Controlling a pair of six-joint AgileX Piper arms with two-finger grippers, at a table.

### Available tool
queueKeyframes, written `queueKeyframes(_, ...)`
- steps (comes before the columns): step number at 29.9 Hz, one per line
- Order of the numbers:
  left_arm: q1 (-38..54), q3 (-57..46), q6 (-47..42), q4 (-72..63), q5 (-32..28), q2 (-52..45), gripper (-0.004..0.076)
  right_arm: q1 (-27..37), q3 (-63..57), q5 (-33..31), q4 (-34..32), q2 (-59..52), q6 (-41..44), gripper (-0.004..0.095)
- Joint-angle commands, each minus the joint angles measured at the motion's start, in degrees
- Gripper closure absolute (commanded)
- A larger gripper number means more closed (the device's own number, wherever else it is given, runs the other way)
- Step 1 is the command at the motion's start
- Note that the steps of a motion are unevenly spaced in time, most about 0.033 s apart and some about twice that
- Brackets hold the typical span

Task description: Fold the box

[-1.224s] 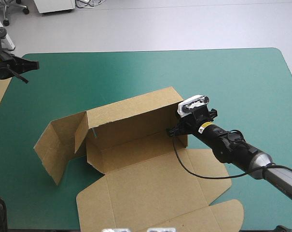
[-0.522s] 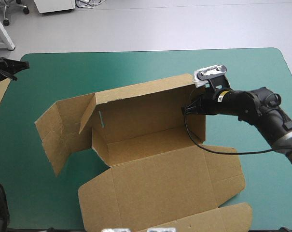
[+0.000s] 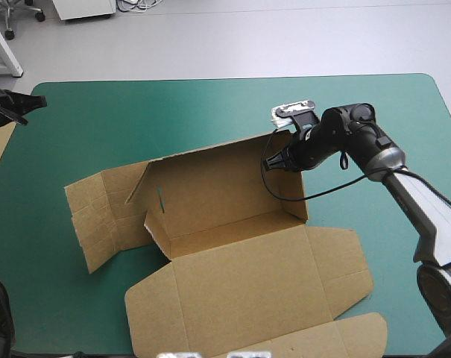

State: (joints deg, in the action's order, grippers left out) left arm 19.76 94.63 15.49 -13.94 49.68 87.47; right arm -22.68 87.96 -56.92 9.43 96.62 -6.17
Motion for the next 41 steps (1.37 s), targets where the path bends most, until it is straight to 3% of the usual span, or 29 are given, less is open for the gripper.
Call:
queueKeyframes(1, 0.14, 1.46, -0.02, -1.39, -3.07, -2.07, 0.0731, 0.24, 1.97, 2.66, 1.65, 0.30, -1.38, 0.0912)
queueKeyframes(6, 0.14, 1.46, -0.02, -1.49, -2.95, -2.07, 0.0731, 0.24, 1.97, 4.19, 1.54, 4.39, -1.74, 0.0912)
queueKeyframes(14, 0.14, 1.46, 0.12, -1.60, -2.83, -2.07, 0.0731, 0.24, 1.97, 13.53, 2.01, 4.87, -6.42, 0.0910)
queueKeyframes(19, 0.14, 1.46, 0.46, -1.83, -2.83, -2.07, 0.0731, 0.24, 1.97, 13.62, 4.75, 4.75, -9.64, 0.0778)
queueKeyframes(30, 0.14, 1.46, 1.38, -3.07, -2.58, -2.07, 0.0731, 0.24, 6.07, 9.05, 6.91, 4.40, -11.19, 0.0421)
queueKeyframes(41, 0.14, 1.46, 1.38, -3.07, -2.36, -2.07, 0.0731, 0.24, 14.42, -0.97, 6.91, 4.15, -10.26, 0.0403)
